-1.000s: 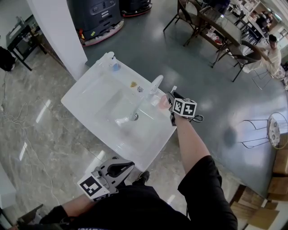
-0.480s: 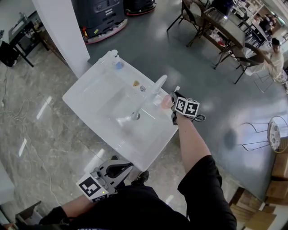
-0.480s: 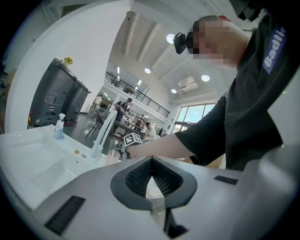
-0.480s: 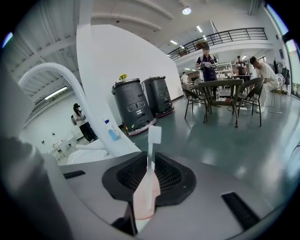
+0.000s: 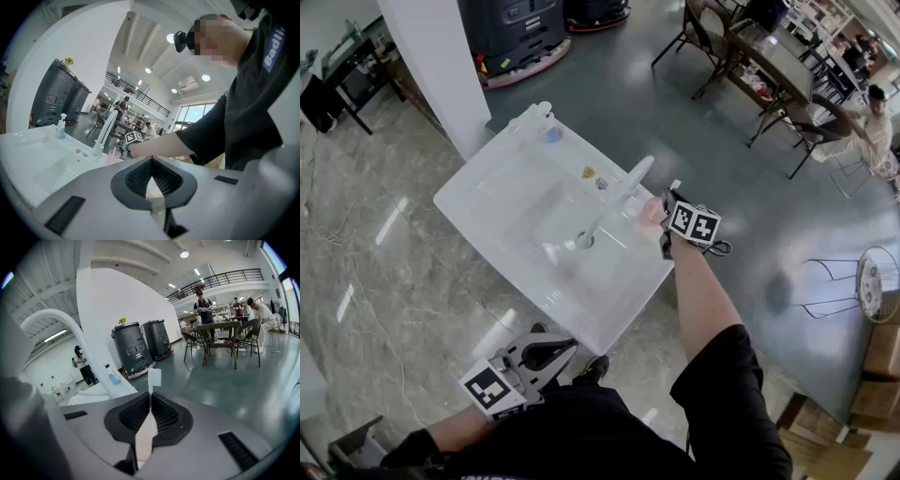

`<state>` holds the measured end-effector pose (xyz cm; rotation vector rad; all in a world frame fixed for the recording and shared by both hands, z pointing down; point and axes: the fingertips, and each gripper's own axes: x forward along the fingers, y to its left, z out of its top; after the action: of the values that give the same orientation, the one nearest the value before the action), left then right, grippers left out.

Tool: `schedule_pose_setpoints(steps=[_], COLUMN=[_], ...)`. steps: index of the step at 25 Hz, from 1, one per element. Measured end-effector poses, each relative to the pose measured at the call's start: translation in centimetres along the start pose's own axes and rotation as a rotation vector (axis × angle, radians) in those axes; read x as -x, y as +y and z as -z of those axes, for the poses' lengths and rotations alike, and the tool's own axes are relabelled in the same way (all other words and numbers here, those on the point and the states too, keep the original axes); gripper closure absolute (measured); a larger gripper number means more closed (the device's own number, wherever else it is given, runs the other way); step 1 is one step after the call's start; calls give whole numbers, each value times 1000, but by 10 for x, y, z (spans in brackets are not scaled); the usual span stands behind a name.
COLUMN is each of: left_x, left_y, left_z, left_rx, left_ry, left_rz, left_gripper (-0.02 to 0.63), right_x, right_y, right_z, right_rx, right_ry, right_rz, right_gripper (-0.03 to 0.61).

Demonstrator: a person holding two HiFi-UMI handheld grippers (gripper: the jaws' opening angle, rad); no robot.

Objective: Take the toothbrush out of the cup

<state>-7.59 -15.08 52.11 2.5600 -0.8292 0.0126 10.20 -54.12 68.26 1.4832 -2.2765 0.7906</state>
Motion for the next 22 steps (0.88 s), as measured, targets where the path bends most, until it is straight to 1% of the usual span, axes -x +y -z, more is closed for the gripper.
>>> schedule_pose_setpoints(steps=[5,9,13,16,18,22], left_x=[1,2,4,5,6,10], left_y=[-4,-8,-14,-20,-24,-29], left_z=[-1,-3,-5,-4,-7,-7], left_rx=[-5,-20,-33,-45,-53,-57], left_ry=[6,1,4,-5,-13,1], left_rz=[2,13,19,33,38,39], left_gripper=[615,615,615,615,615,615], right_x=[11,15,30,45,51,64], right_y=[3,4,4,6,7,15], right_z=[-12,-15,-26,-40,-45,-57], right_rx=[8,-4,10,22,17,23], right_ry=[-31,-44,-64,-98,-112,-132], right_rz=[-4,-36,-23,-1,-13,-28], right_gripper=[554,554,555,555,555,555])
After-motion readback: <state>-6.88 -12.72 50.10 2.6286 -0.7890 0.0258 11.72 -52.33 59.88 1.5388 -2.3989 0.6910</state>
